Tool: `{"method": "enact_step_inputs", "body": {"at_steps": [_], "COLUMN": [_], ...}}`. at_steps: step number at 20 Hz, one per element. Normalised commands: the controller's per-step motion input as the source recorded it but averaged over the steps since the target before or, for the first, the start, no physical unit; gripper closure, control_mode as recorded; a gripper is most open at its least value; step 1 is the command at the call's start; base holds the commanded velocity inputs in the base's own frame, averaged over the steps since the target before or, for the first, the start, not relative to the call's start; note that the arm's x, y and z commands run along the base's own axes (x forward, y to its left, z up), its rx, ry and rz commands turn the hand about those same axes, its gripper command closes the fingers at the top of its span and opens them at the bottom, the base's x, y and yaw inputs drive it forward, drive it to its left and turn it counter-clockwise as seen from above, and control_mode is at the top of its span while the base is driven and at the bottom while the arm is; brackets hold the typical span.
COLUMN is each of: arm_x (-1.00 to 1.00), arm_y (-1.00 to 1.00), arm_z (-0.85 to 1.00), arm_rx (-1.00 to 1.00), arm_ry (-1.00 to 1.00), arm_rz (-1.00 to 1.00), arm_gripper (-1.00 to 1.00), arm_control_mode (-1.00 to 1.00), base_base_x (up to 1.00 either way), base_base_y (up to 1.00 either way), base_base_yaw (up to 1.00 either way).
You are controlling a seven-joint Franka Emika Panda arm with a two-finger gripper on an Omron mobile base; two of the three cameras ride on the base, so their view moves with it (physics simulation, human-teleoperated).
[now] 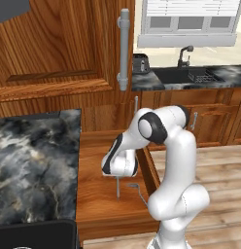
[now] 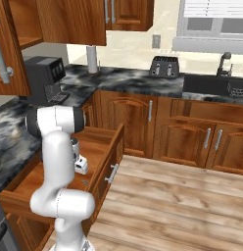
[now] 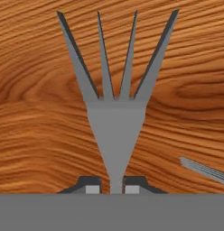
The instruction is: Organize the utensils by type. Pick up the wooden spoons from the counter and place them in the open cabinet. Then pick up the metallic utensils from the counter and place them in the open drawer.
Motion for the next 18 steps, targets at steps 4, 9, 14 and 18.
{"method": "enact_step_inputs", "body": {"at_steps": [4, 9, 14, 18], "arm_x": [0.06, 0.05, 0.0, 0.0], "arm_y": [0.0, 0.0, 0.0, 0.0], "arm_z": [-0.05, 0.0, 0.06, 0.49], "arm_rx": [0.0, 0.0, 0.0, 0.0], "arm_ry": [0.0, 0.0, -0.02, -0.04], "arm_rz": [0.0, 0.0, 0.0, 0.0], "arm_gripper": [-1.0, -1.0, -1.0, -1.0], "arm_control_mode": [-1.0, -1.0, -1.0, -1.0], "base_base_x": [0.0, 0.0, 0.0, 0.0], "base_base_y": [0.0, 0.0, 0.0, 0.0], "base_base_yaw": [0.0, 0.0, 0.0, 0.0]}}
